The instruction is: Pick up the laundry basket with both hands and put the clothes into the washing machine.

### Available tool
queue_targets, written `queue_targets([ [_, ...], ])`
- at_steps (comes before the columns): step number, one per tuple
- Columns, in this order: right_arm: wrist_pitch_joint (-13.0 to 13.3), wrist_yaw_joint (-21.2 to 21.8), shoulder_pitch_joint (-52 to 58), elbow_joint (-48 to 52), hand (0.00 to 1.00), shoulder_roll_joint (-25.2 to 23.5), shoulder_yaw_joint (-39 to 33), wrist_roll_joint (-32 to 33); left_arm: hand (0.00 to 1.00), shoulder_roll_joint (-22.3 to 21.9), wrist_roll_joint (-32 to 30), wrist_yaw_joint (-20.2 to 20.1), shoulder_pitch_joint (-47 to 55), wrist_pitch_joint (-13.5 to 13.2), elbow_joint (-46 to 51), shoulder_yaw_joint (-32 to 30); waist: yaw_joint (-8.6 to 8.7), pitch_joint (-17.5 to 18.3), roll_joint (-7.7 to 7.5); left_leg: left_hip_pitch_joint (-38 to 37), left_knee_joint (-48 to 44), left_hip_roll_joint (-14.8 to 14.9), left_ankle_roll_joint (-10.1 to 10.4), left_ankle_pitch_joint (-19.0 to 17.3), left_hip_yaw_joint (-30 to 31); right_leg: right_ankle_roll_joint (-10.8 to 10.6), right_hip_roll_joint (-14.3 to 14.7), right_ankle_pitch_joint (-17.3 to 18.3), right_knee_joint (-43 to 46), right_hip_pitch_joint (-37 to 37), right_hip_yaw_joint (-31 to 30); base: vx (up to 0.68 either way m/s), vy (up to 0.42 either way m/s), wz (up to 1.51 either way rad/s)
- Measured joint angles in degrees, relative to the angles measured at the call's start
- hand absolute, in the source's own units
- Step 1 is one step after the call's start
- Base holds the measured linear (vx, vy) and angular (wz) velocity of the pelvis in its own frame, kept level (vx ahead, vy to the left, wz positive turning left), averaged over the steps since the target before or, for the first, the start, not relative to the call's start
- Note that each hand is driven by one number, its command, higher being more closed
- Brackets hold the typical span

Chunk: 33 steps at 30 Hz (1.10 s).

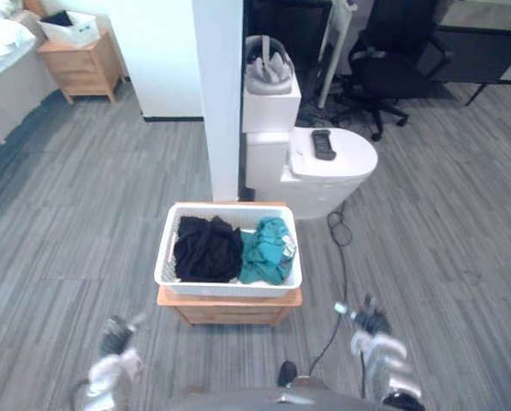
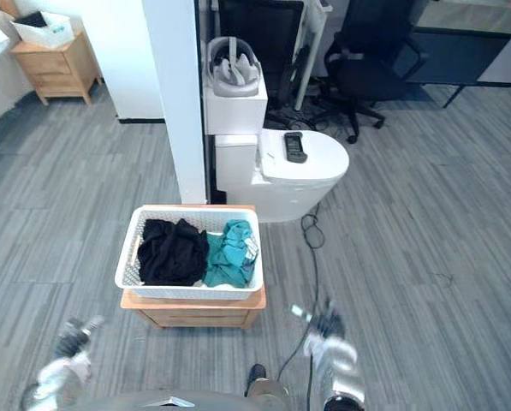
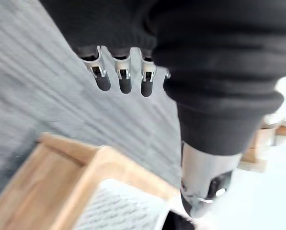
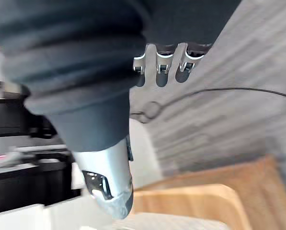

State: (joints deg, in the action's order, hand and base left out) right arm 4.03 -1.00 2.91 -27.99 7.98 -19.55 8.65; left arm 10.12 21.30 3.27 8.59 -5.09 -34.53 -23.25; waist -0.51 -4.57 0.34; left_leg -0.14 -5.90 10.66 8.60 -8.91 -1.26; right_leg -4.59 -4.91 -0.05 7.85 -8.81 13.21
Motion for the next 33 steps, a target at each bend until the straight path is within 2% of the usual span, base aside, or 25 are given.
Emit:
queue_targets([
  [4,0.79,-1.04,-0.39,7.56,0.00,1.97,-1.60,-0.05,0.00,6.59,-0.05,1.09,-1.83,-0.07,2.69,-5.86,0.56,-0.37,-0.52,2.34,0.07,-0.34,0.24,0.70,-0.50,0.30,-0.16,-0.82,0.03,-3.25,-0.52,-0.02,-0.006,-0.10],
  [8,0.78,-1.65,-4.38,13.21,0.00,5.81,-1.17,-0.05,0.00,13.50,-0.10,1.62,-8.28,-0.01,2.70,-7.75,0.43,-2.54,0.66,4.60,0.00,-1.14,0.21,1.36,-1.16,0.37,-0.91,-1.24,1.42,-6.71,-1.74,-0.01,0.015,-0.10],
  [11,0.78,-1.70,-10.41,13.68,0.00,10.41,1.96,-0.04,0.00,20.62,-0.11,1.72,-15.48,0.07,1.89,-7.36,0.15,-4.94,1.13,5.55,-0.03,-1.35,0.33,1.89,-2.08,0.58,-0.92,-1.94,1.59,-8.31,-2.77,-0.04,0.003,-0.15],
  [13,0.78,-1.69,-13.76,13.60,0.00,12.51,4.05,-0.01,0.00,24.97,-0.14,1.77,-21.04,0.04,-0.34,-5.46,0.12,-5.70,1.18,6.59,-0.05,-1.45,0.34,2.30,-2.17,0.84,-0.96,-2.28,1.85,-9.59,-2.99,-0.04,-0.006,-0.05],
  [15,0.78,-1.74,-19.65,12.55,0.00,14.45,7.53,0.01,0.00,28.83,-0.86,2.41,-29.25,-0.02,-5.52,-1.81,0.31,-8.19,1.12,7.49,-0.22,-1.67,0.35,2.77,-2.35,1.09,-1.26,-2.53,2.76,-11.03,-3.35,-0.05,-0.006,-0.04],
  [19,0.54,-1.90,-30.17,4.99,0.00,16.80,12.99,0.56,0.00,29.30,-1.06,2.50,-40.08,0.27,-13.24,6.01,0.50,-12.75,1.09,9.30,-1.20,-1.99,0.43,3.33,-2.71,1.41,-1.90,-2.78,4.48,-13.37,-3.95,-0.08,-0.004,-0.03],
  [23,-0.61,-3.24,-35.92,4.22,0.00,17.10,17.00,2.39,0.00,26.87,-1.30,2.63,-46.45,0.95,-15.74,9.33,0.38,-17.00,1.18,10.83,-2.01,-1.76,0.64,3.74,-3.94,1.53,-1.97,-2.84,6.25,-15.95,-4.77,-0.07,-0.027,-0.10],
  [29,-1.68,-3.34,-42.31,4.35,0.00,16.89,22.73,2.60,0.00,21.06,-5.01,3.04,-54.44,2.75,-15.83,12.16,0.65,-17.24,1.02,15.10,-5.50,-0.34,0.93,3.31,-9.63,1.55,-2.49,-2.84,8.77,-20.21,-4.99,-0.05,-0.008,-0.05],
  [33,-1.85,-3.42,-46.48,4.26,0.00,15.25,23.11,2.47,0.00,18.16,-6.00,4.22,-57.33,3.00,-15.85,12.13,0.82,-17.30,1.01,17.64,-8.25,1.02,0.56,2.79,-12.38,1.57,-2.54,-2.84,9.16,-21.87,-4.77,-0.02,-0.008,-0.01],
])
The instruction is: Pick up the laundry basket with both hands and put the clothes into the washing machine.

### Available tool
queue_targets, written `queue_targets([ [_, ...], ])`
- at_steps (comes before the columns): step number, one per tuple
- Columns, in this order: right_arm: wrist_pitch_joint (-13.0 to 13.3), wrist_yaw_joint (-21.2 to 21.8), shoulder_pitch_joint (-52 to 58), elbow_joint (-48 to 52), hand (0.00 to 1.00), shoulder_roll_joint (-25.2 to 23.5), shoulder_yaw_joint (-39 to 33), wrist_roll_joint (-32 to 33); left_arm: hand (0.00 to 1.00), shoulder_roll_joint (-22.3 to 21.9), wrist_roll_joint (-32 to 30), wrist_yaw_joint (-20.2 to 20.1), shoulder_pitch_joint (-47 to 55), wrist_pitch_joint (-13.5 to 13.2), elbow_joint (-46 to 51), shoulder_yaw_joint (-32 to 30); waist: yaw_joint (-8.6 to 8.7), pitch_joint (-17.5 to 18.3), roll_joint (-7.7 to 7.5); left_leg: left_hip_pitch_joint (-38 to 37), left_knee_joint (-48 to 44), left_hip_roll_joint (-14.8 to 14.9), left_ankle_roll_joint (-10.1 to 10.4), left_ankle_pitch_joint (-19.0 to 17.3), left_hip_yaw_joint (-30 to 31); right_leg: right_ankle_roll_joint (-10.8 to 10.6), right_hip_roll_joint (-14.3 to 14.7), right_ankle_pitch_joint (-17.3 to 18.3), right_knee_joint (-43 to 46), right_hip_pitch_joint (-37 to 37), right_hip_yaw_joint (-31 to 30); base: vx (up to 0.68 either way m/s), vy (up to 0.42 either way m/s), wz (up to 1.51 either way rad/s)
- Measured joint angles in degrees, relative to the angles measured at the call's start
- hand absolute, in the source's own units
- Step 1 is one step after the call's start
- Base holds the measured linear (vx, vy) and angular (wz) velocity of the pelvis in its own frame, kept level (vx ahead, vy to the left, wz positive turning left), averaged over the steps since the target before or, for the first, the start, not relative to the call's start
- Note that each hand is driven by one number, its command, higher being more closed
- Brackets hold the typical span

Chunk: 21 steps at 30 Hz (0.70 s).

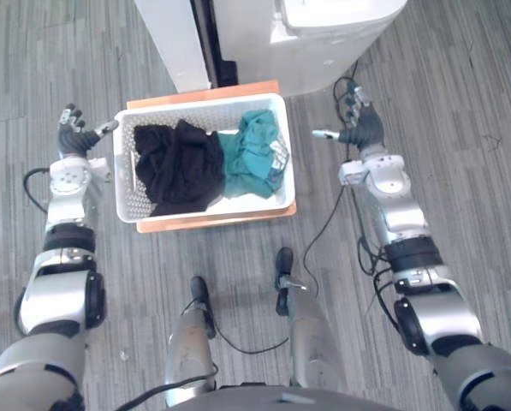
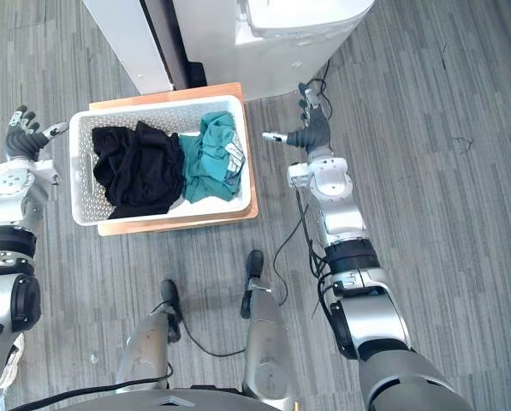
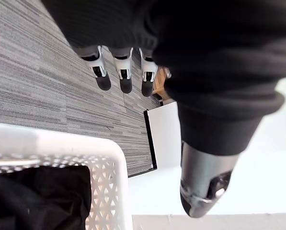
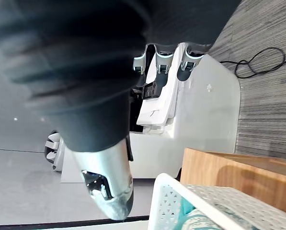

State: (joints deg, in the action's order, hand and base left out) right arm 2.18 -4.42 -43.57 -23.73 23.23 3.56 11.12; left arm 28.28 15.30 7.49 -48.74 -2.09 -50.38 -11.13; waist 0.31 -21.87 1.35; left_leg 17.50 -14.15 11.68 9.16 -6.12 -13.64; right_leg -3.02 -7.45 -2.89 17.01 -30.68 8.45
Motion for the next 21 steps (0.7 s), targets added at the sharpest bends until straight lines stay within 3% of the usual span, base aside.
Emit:
queue_targets([
  [8,-1.20,-0.13,-7.12,-2.79,0.00,-3.18,2.41,-0.33,0.00,-4.91,-1.96,2.11,-0.54,2.14,-0.38,-2.70,0.00,-0.04,0.03,2.47,-1.10,1.14,0.01,0.04,-3.87,0.16,-0.03,-0.15,0.09,-2.79,-0.29,0.03,0.005,-0.04],
  [15,-1.46,0.01,-9.16,-4.71,0.00,-4.93,3.05,-1.45,0.00,-5.12,-2.14,2.61,-1.42,2.27,-0.37,-5.11,-0.09,-0.03,0.04,2.21,-0.17,1.18,0.35,0.30,-5.46,0.30,-0.09,-0.40,0.00,-3.23,0.05,0.05,0.019,-0.04],
  [21,-2.66,0.20,-10.12,-9.93,0.00,-6.44,3.06,-2.46,0.00,-5.35,-3.24,2.60,-0.92,3.30,-0.38,-6.97,-0.20,-0.02,0.05,0.21,5.16,0.57,0.96,3.38,-5.88,0.74,-0.17,-1.22,-0.12,-3.22,1.26,0.03,-0.003,0.05],
])
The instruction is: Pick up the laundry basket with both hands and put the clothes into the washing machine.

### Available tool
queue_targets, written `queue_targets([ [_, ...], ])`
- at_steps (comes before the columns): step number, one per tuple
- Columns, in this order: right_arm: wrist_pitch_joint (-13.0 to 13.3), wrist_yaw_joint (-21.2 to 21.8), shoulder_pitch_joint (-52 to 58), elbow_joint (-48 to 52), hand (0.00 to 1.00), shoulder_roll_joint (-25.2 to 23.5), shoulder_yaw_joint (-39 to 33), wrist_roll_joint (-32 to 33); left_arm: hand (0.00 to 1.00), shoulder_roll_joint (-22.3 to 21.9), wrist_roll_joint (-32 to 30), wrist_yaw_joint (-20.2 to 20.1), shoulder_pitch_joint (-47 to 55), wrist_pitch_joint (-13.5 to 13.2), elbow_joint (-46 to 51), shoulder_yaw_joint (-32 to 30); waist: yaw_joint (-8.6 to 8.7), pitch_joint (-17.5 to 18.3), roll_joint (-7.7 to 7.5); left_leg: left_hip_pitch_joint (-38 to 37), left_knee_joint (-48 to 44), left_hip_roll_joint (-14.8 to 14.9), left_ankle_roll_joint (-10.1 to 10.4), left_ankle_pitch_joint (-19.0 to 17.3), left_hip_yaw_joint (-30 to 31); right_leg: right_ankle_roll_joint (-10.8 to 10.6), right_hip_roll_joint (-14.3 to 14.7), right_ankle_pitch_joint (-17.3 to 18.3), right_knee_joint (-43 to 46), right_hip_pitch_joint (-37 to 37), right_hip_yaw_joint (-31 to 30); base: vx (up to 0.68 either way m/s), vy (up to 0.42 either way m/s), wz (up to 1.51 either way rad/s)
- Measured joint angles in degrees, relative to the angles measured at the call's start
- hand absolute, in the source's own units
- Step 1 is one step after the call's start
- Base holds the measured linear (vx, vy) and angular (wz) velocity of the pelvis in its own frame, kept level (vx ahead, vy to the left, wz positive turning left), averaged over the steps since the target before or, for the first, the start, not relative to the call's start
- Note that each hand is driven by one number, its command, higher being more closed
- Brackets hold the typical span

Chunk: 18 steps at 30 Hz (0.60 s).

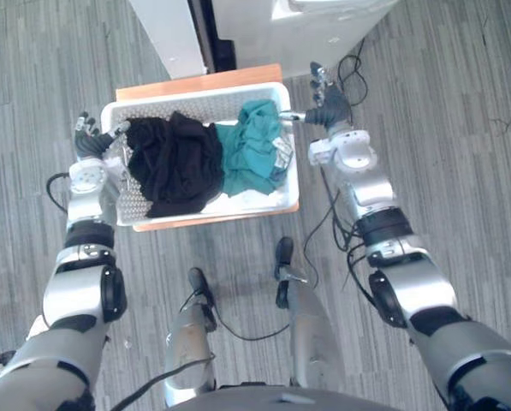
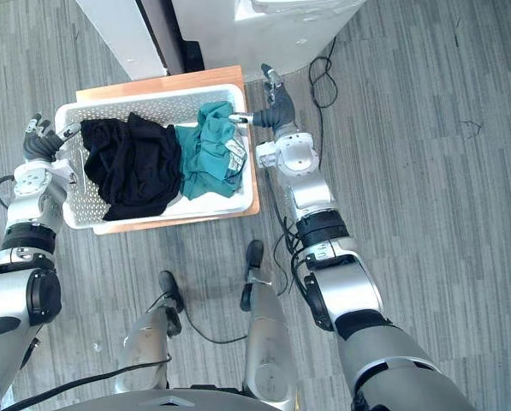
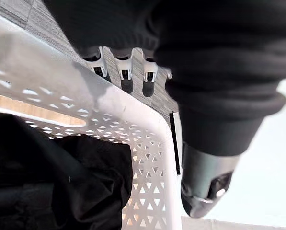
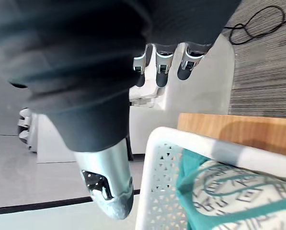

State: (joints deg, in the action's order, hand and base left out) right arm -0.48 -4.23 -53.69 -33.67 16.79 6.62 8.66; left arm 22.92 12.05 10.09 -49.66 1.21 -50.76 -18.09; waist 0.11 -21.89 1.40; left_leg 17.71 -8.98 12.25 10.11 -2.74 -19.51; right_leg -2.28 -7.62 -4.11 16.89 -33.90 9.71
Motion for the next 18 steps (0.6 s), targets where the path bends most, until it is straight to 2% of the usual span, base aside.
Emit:
queue_targets([
  [11,-1.03,0.42,0.16,-8.44,0.00,-3.11,1.42,-0.08,0.00,-1.88,-2.47,0.80,3.71,0.70,-1.89,0.32,0.34,0.03,0.04,-0.68,2.52,-0.70,-0.13,1.93,-0.58,0.30,-0.06,-0.20,-2.25,0.74,0.11,0.00,-0.002,0.01],
  [18,-1.07,0.51,2.92,-12.62,0.00,-5.09,-0.69,-0.08,0.00,-4.06,-3.51,0.95,6.03,0.71,-2.87,0.99,0.14,0.06,0.08,-1.62,4.42,-1.04,-0.03,3.26,-0.20,0.39,-0.06,-0.35,-2.78,1.41,0.59,0.01,-0.002,0.02],
])
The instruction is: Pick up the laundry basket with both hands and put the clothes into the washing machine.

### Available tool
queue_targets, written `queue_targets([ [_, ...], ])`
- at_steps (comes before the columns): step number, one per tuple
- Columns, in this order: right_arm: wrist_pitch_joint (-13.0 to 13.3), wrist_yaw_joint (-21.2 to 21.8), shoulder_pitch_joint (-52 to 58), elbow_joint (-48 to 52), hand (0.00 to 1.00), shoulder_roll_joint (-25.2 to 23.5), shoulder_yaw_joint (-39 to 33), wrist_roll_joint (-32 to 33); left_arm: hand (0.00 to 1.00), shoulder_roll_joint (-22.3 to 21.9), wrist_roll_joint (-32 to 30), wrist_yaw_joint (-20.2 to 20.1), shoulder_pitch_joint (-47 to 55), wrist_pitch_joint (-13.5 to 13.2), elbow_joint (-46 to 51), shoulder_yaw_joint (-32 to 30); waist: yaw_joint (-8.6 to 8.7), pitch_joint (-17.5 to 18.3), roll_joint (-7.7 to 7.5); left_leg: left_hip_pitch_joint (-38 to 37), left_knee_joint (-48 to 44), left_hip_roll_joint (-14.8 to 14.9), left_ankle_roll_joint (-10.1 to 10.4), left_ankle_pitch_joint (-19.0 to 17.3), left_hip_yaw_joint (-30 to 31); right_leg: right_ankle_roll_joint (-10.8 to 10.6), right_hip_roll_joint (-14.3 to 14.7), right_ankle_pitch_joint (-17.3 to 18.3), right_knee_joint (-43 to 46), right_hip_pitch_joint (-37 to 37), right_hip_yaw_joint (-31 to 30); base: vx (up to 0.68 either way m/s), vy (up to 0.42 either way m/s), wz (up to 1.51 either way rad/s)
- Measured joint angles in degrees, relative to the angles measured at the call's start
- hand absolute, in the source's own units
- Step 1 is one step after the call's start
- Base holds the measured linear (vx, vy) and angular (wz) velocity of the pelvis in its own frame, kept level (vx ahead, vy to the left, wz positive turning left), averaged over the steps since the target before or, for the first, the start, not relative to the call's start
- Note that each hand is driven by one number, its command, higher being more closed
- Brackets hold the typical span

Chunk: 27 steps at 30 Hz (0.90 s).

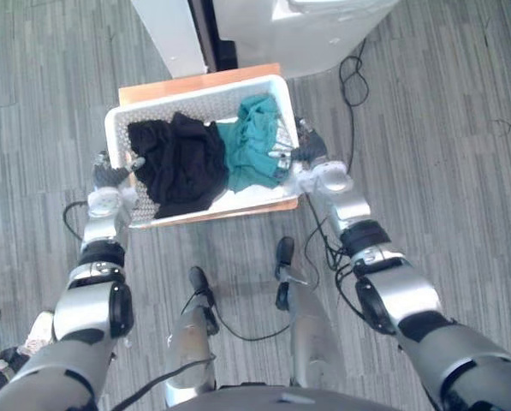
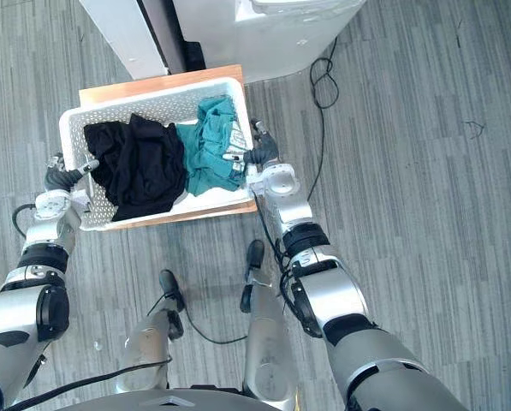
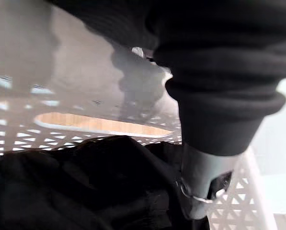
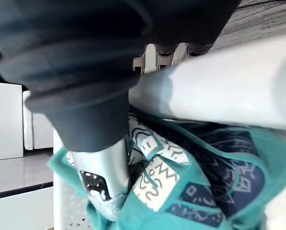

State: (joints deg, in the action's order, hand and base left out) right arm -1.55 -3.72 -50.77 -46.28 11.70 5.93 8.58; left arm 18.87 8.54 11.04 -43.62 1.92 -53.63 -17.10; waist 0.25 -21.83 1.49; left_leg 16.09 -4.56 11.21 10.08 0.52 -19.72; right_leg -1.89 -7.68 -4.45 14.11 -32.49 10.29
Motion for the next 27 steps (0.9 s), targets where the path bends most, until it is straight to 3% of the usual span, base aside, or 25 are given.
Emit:
queue_targets([
  [10,0.23,1.75,0.83,-1.84,0.00,-0.56,-4.09,-0.17,0.00,-1.78,-1.50,0.25,0.43,0.14,-0.68,0.59,-0.53,0.17,0.07,-0.59,1.91,-0.65,-0.02,1.33,0.46,-0.06,-0.07,-1.03,-1.34,0.56,0.13,0.01,-0.003,0.02],
  [11,0.21,1.89,0.82,-1.93,0.00,-0.54,-4.43,-0.52,1.00,-1.91,-1.50,0.29,0.43,0.16,-0.68,0.77,-0.59,0.17,0.07,-0.59,2.04,-0.66,-0.05,1.50,0.56,-0.06,-0.07,-1.03,-1.34,0.57,0.20,0.01,-0.011,0.06],
  [12,0.22,1.89,0.78,-1.97,1.00,-0.45,-4.50,-1.85,1.00,-2.00,-1.49,0.31,0.43,0.19,-0.69,1.14,-0.65,0.18,0.08,-0.59,2.27,-0.71,-0.18,1.70,0.68,-0.03,-0.08,-1.05,-1.34,0.56,0.31,0.01,-0.015,0.07],
  [27,0.86,1.90,0.47,-2.46,1.00,0.62,-4.97,-4.55,1.00,-2.24,-1.94,1.13,0.42,1.03,-1.06,5.04,-0.52,0.31,0.15,-0.74,4.77,-1.76,-0.35,3.44,1.22,0.00,-0.87,-1.14,-1.40,0.18,1.16,0.02,0.001,0.03],
])
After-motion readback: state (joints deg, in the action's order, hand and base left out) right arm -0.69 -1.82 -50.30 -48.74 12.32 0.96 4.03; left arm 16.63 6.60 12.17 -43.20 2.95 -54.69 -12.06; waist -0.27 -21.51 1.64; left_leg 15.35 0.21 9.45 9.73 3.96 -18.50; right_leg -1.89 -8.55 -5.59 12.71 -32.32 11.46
